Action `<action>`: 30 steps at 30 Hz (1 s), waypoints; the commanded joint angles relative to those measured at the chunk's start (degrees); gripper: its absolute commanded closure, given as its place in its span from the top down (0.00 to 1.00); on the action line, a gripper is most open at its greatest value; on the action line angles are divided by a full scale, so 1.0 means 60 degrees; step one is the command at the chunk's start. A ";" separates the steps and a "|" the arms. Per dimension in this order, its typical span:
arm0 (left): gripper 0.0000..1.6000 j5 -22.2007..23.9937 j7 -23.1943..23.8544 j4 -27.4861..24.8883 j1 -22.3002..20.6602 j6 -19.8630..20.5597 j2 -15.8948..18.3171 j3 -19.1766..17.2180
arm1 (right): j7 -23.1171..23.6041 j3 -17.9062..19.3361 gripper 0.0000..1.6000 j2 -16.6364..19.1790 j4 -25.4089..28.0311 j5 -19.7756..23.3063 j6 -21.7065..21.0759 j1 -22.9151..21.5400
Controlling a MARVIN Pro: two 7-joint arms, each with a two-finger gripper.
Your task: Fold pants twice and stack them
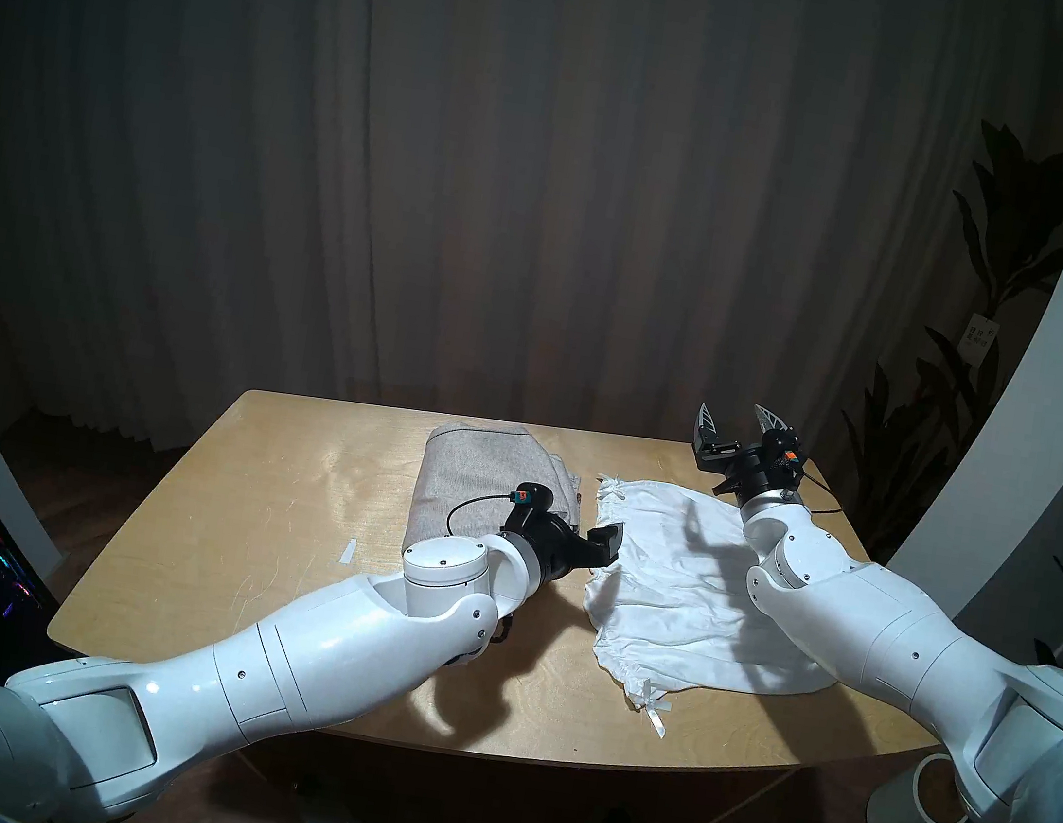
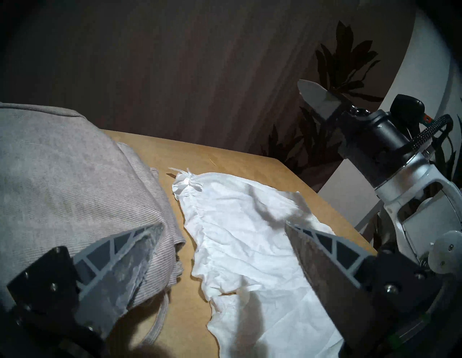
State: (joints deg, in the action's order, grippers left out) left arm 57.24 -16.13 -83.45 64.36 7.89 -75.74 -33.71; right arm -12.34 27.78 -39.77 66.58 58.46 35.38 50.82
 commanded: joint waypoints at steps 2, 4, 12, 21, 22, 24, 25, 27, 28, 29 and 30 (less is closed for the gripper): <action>1.00 0.0440 0.0044 -0.1141 0.0222 -0.0139 0.0204 -0.0427 | 0.0146 0.0057 1.00 0.0034 0.0030 -0.0003 -0.0069 -0.0189; 1.00 0.0757 0.0166 -0.1458 0.0399 -0.0221 0.0342 -0.0649 | 0.0176 0.0035 1.00 0.0049 0.0062 -0.0006 -0.0078 -0.0165; 1.00 0.1779 0.0221 -0.2525 0.1033 -0.0858 0.1091 -0.1860 | 0.0578 -0.0088 1.00 0.0522 0.0688 -0.0050 0.0195 0.0158; 1.00 0.2059 0.0150 -0.3668 0.1723 -0.1105 0.2032 -0.2640 | 0.0858 0.0015 1.00 0.1399 0.2152 0.0286 0.0816 0.0778; 1.00 0.2115 0.0165 -0.3797 0.1821 -0.1128 0.2124 -0.2718 | 0.0871 0.0031 1.00 0.1547 0.2321 0.0364 0.0875 0.0863; 1.00 0.2155 0.0120 -0.4104 0.1970 -0.1146 0.2308 -0.2827 | 0.0877 0.0030 1.00 0.1838 0.2660 0.0497 0.0906 0.1016; 1.00 0.2183 0.0128 -0.4116 0.2001 -0.1154 0.2360 -0.2875 | 0.0902 0.0028 1.00 0.1903 0.2710 0.0532 0.0923 0.1084; 1.00 0.2267 0.0087 -0.4229 0.2126 -0.1175 0.2484 -0.2996 | 0.0894 0.0053 1.00 0.2134 0.2974 0.0708 0.0980 0.1228; 1.00 0.2332 0.0084 -0.4276 0.2194 -0.1183 0.2539 -0.3056 | 0.0922 0.0046 1.00 0.2291 0.3099 0.0745 0.1013 0.1286; 1.00 0.2391 0.0051 -0.4280 0.2259 -0.1170 0.2597 -0.3105 | 0.0948 0.0061 1.00 0.2302 0.3152 0.0779 0.1038 0.1329; 1.00 0.2446 0.0036 -0.4306 0.2332 -0.1175 0.2656 -0.3154 | 0.0975 0.0056 1.00 0.2436 0.3276 0.0837 0.1058 0.1385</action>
State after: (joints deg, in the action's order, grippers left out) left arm 70.62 -15.41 -105.70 75.98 1.66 -63.02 -49.99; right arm -6.85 27.05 -31.12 81.30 61.29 39.59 56.78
